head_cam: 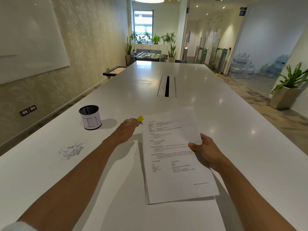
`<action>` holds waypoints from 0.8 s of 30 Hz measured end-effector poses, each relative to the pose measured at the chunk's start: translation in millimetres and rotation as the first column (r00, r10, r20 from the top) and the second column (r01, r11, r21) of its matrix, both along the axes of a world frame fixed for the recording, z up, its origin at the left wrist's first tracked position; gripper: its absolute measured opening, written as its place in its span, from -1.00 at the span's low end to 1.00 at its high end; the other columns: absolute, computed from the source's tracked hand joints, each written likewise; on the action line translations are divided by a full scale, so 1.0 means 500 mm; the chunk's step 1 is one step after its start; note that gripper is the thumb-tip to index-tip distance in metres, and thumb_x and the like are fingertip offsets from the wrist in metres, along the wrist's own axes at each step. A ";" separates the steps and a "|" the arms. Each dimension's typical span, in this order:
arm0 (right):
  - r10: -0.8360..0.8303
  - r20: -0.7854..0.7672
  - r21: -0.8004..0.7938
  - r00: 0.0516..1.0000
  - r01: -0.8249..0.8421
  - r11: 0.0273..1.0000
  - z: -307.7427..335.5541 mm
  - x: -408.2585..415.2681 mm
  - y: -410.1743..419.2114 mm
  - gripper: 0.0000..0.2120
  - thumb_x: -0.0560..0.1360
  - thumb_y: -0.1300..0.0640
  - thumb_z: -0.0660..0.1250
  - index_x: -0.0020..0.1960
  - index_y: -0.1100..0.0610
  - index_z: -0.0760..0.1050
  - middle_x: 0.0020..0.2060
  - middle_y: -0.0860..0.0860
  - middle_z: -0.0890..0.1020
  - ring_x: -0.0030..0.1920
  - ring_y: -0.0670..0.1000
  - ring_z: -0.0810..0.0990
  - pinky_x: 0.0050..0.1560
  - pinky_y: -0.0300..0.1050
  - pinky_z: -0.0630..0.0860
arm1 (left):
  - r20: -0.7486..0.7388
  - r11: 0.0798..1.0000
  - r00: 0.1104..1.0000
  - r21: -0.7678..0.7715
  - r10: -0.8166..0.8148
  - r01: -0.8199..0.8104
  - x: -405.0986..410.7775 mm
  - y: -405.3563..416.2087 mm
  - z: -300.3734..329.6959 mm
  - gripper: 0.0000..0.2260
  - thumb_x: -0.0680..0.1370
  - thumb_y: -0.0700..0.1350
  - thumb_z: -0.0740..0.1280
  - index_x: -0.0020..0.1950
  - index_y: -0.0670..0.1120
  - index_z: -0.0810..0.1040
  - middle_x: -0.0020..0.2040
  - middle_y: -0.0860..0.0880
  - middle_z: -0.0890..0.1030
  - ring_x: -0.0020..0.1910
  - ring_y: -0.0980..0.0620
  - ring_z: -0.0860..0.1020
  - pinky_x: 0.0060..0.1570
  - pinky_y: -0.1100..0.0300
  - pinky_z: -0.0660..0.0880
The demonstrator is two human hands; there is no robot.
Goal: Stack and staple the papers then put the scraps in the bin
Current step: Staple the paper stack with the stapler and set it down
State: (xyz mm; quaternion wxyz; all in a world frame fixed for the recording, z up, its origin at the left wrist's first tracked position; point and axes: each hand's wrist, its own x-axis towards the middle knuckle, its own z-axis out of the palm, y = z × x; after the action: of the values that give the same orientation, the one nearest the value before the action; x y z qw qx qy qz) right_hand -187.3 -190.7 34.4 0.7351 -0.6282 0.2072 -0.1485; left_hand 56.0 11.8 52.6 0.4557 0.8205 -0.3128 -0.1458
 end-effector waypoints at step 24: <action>0.025 -0.022 -0.194 0.999 -0.029 0.981 0.007 -0.021 0.005 -0.67 0.55 0.36 0.31 0.29 0.19 0.44 0.13 0.16 0.64 -0.01 0.11 0.71 -0.12 -0.11 0.65 | -0.049 0.989 0.997 -0.137 -0.062 0.055 -0.018 0.002 -0.012 -0.74 0.62 0.07 0.19 -0.11 -0.08 0.49 -0.21 0.02 0.51 -0.30 0.06 0.40 -0.27 0.23 0.33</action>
State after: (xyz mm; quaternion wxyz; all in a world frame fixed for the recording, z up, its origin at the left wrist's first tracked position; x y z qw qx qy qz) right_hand -197.9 -188.3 37.7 0.6703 -0.7010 0.1903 -0.1520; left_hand 47.1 13.0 46.5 0.5140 0.7740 -0.3338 -0.1592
